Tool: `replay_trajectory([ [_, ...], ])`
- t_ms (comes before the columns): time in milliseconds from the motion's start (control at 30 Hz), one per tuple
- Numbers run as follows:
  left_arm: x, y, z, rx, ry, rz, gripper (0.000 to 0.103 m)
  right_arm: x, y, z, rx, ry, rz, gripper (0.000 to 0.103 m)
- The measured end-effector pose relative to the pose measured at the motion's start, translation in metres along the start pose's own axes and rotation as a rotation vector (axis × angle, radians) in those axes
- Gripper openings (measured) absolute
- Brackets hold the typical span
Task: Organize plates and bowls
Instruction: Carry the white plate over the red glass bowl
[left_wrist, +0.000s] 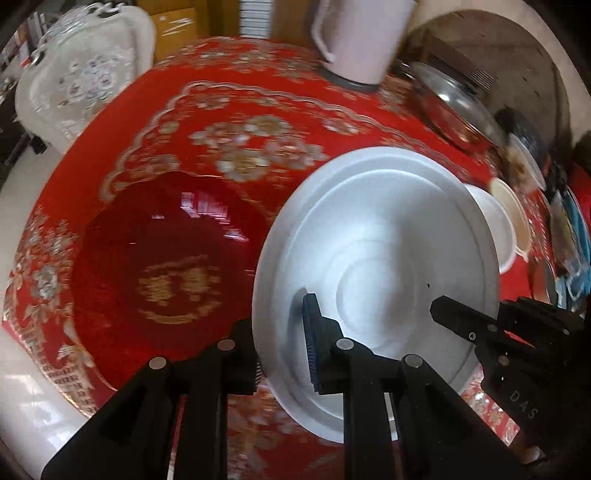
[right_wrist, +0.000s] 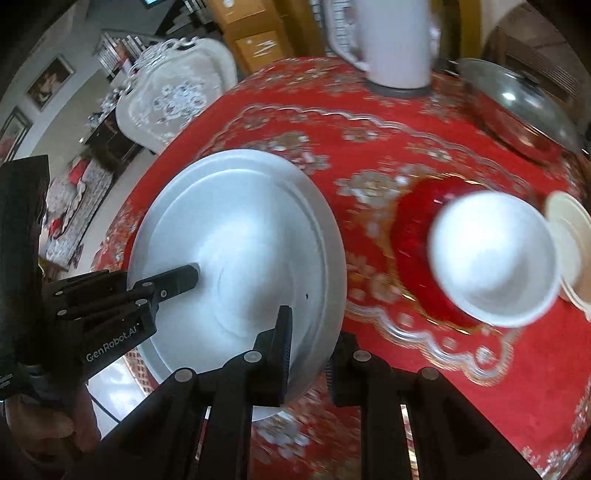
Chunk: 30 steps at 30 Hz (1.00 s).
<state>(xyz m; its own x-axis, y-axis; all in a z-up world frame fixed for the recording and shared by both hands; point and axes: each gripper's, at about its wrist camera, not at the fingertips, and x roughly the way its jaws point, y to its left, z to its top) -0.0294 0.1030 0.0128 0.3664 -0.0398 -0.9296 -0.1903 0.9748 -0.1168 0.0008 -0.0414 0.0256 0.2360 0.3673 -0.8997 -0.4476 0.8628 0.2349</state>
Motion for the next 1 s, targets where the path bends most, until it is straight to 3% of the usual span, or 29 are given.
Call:
replay_trajectory([
  [500,0.012,0.093,0.011,-0.112,-0.032,0.08,0.019,0.063,0.084,0.036,-0.101,0.057,0.025,0.019],
  [1000,0.047,0.123,0.004,-0.145,0.024,0.133,0.023,0.111,0.11,0.044,-0.155,0.161,0.001,0.022],
])
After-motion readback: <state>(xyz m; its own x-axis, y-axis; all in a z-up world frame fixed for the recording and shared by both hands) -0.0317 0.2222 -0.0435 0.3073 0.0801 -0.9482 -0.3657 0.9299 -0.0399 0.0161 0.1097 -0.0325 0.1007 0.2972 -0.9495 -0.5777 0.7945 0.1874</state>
